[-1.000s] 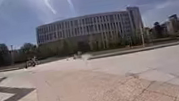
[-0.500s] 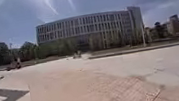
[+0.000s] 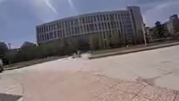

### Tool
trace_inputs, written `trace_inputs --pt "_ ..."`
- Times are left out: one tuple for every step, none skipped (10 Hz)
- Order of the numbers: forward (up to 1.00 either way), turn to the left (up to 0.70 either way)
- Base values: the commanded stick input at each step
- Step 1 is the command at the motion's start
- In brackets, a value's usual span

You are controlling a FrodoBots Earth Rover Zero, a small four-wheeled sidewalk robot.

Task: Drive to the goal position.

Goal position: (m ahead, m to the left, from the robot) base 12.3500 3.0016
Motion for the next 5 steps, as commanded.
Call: trace_inputs --pt "0.50 0.12" --pt "0.50 0.00" --pt "0.50 0.00" --pt "0.50 0.00" --pt "0.50 0.00"
